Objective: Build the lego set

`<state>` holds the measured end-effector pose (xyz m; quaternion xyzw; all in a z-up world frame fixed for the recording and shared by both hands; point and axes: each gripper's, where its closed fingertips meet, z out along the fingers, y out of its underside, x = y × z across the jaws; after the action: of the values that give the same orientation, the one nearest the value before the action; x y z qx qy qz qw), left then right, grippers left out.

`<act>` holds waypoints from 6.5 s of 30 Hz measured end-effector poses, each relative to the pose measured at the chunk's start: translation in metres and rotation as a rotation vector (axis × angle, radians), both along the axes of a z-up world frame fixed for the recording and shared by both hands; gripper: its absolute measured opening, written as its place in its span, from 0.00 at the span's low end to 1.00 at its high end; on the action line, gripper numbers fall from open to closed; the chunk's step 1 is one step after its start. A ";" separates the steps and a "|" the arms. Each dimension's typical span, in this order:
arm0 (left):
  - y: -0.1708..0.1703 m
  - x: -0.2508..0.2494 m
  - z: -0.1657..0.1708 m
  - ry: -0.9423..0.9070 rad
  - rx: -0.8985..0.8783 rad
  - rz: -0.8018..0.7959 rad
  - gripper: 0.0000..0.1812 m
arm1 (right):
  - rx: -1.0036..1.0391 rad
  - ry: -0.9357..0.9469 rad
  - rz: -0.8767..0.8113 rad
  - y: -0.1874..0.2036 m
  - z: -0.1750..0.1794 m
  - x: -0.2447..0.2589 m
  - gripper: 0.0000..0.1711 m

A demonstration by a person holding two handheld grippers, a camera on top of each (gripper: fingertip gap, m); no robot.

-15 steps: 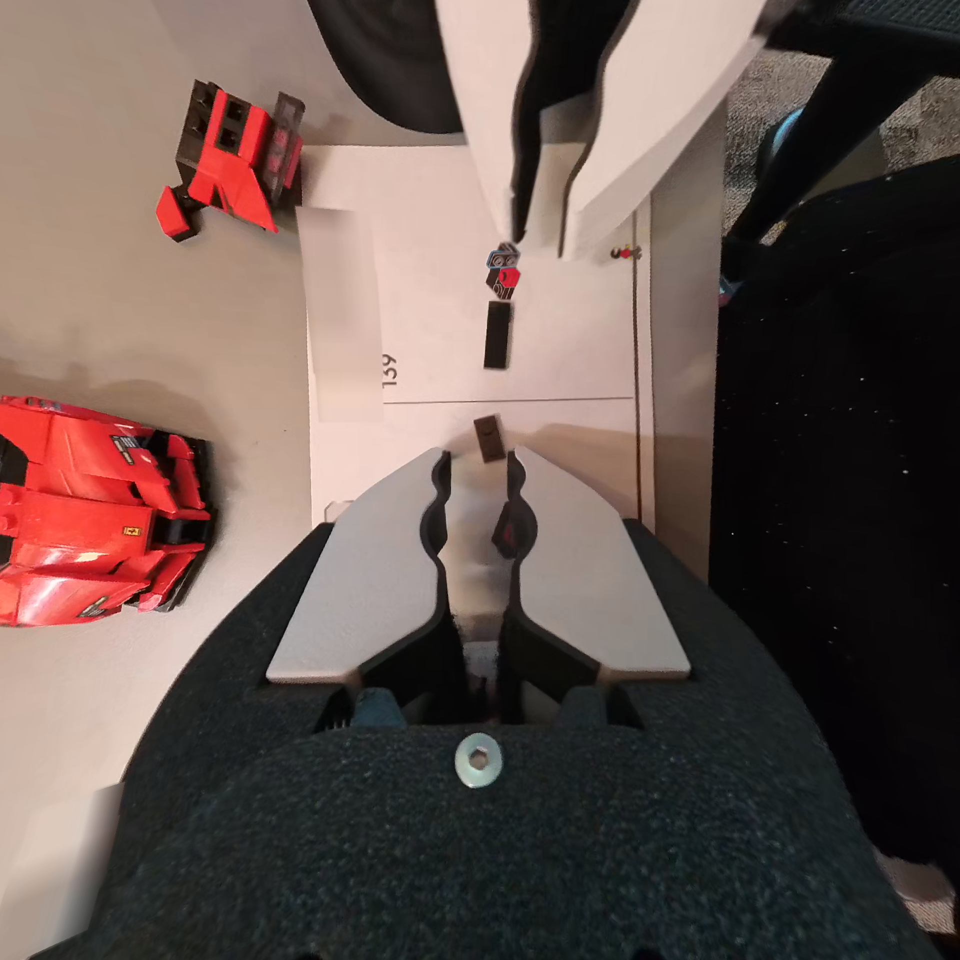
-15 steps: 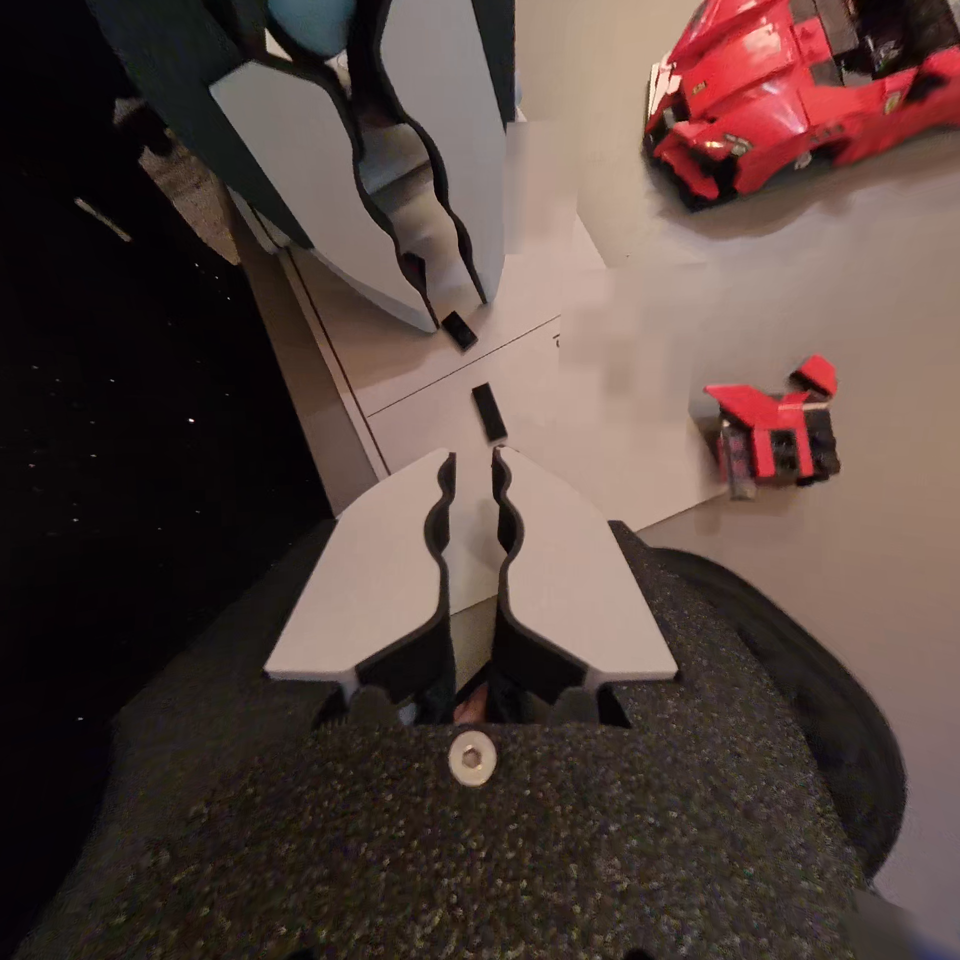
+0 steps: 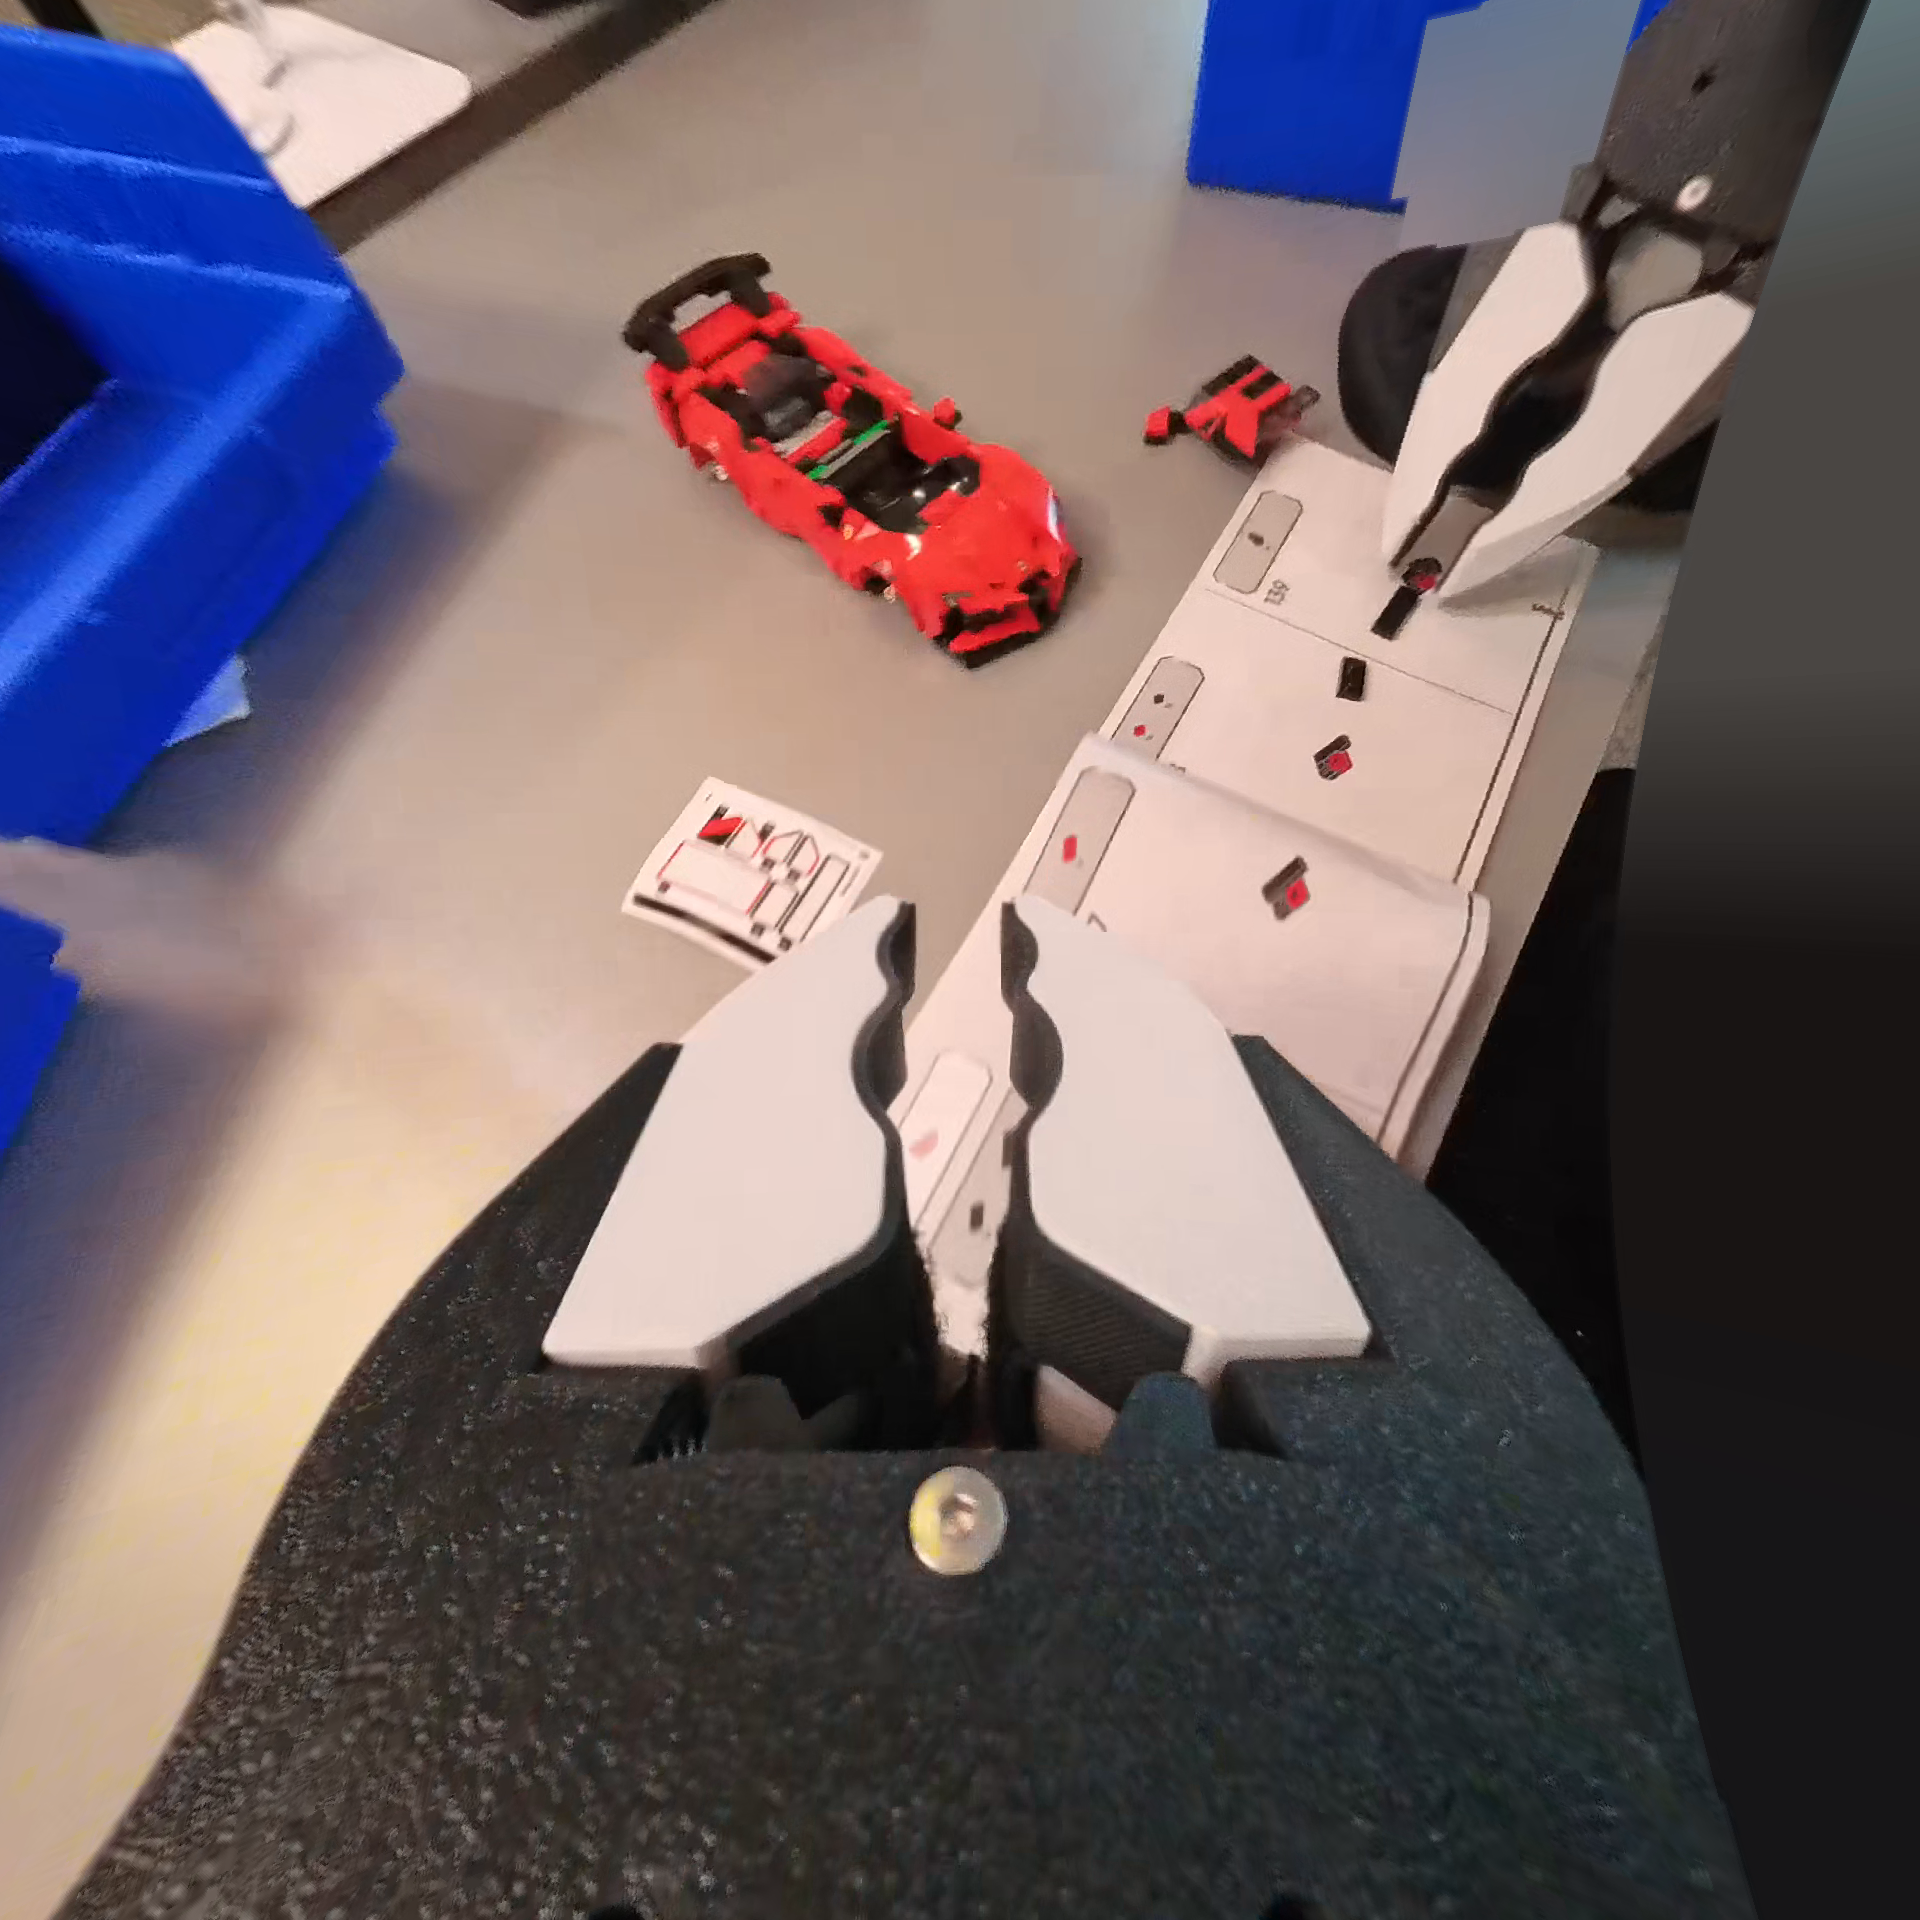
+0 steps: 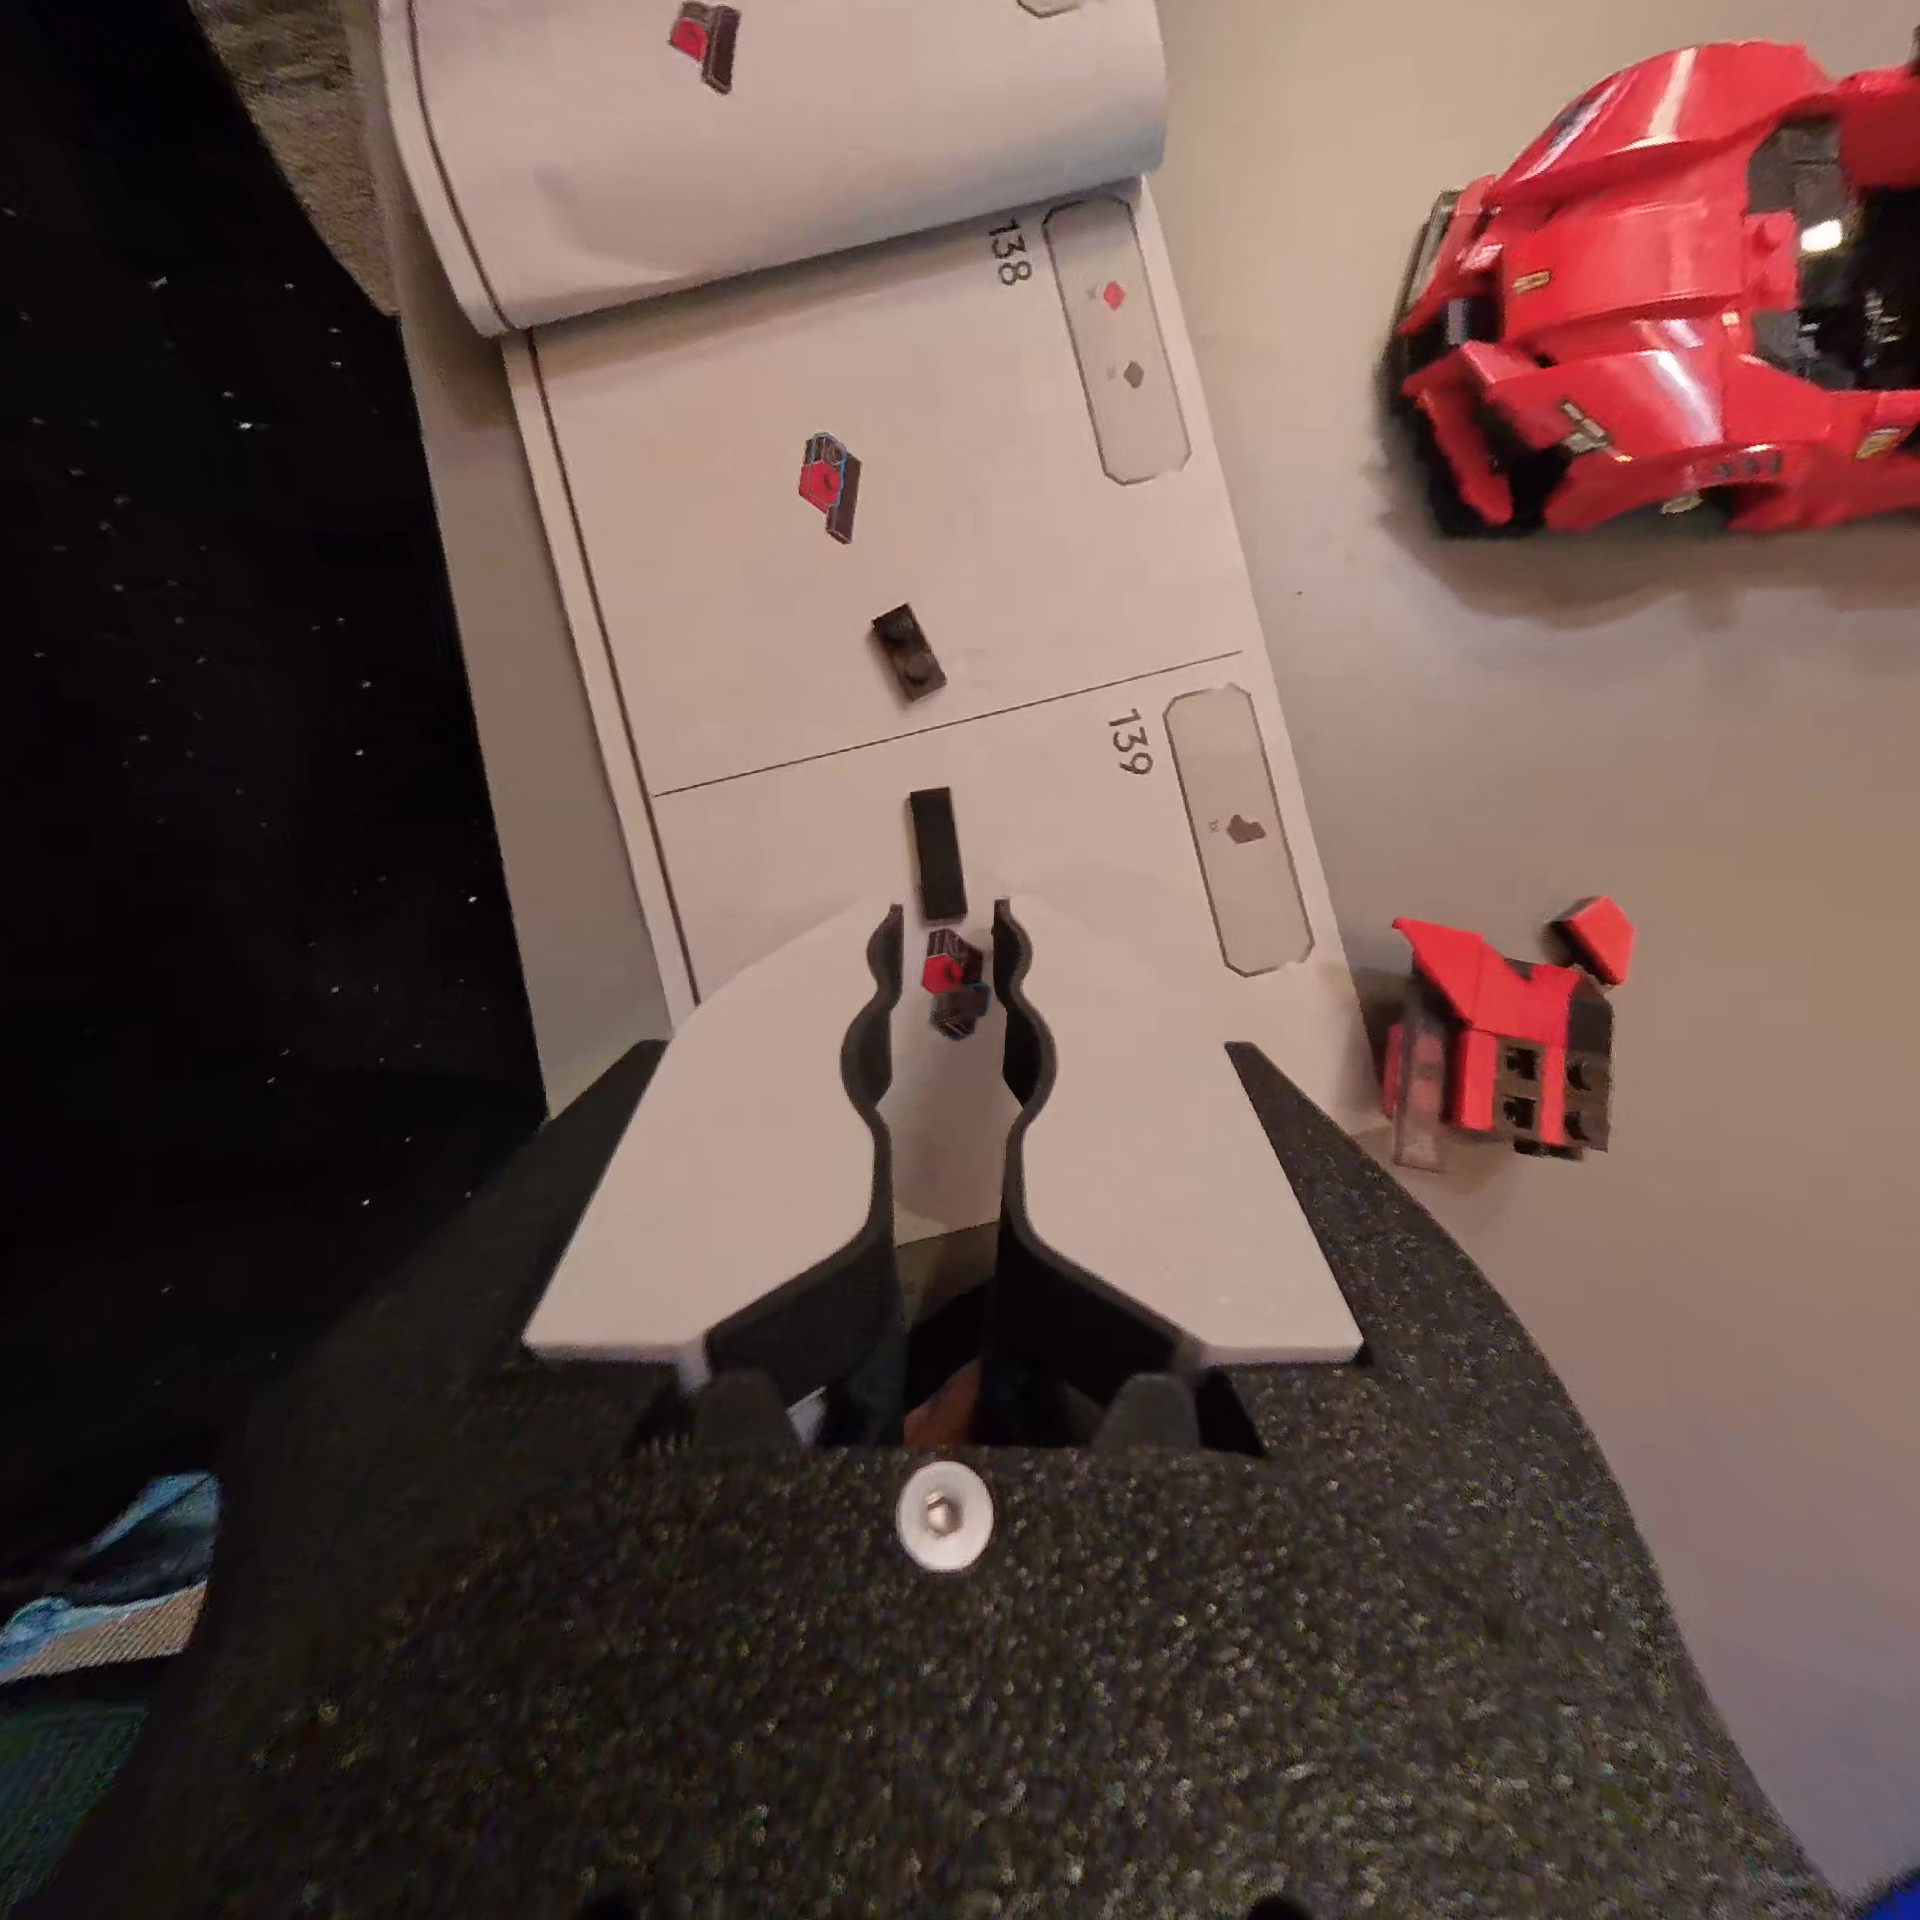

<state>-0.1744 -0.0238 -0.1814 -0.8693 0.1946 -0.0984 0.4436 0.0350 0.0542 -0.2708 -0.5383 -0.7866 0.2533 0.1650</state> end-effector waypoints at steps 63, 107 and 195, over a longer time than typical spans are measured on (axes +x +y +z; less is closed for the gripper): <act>0.024 0.199 -0.081 -0.164 -0.415 -0.498 0.37 | -0.167 0.104 -0.596 -0.014 0.004 -0.003 0.05; 0.037 0.151 -0.066 0.106 -0.196 -0.600 0.05 | 0.159 -0.011 0.232 -0.011 0.004 -0.016 0.04; 0.056 0.189 -0.086 0.020 -0.217 -0.682 0.00 | 0.070 -0.018 0.216 -0.014 -0.001 -0.021 0.04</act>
<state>0.0143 0.0317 -0.2674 -0.7973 0.4663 -0.2526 0.2882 0.0140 0.0398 -0.2716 -0.4467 -0.8498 0.2371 0.1484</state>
